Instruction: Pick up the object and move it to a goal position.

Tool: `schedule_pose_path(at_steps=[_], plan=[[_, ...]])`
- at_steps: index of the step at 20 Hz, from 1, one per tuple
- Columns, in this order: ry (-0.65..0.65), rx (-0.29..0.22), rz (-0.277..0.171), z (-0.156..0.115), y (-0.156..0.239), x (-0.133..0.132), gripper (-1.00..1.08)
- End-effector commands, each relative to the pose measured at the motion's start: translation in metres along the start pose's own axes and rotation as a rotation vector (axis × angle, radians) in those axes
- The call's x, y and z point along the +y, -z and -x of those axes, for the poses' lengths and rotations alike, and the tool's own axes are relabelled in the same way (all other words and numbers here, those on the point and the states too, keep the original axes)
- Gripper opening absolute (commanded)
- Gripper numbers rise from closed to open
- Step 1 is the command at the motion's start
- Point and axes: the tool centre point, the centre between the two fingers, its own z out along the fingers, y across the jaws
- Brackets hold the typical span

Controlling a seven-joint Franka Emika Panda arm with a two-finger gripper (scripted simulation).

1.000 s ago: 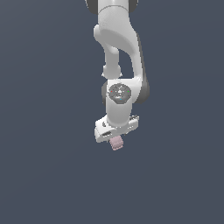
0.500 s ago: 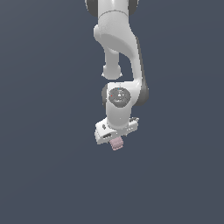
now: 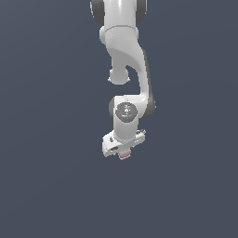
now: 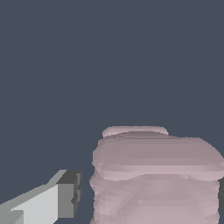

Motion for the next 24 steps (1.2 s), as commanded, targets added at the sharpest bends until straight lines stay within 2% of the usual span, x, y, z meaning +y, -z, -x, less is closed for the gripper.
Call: schedule_pose_path(at_steps=[1, 2, 15, 24], plan=[[0.0, 0.002, 0.001, -0.001, -0.001, 0.0, 1.0], [0.0, 0.002, 0.001, -0.001, -0.001, 0.0, -1.0], [0.0, 0.002, 0.001, 0.0, 0.0, 0.0, -1.0], [0.0, 0.002, 0.001, 0.015, 0.011, -0.011, -1.0]])
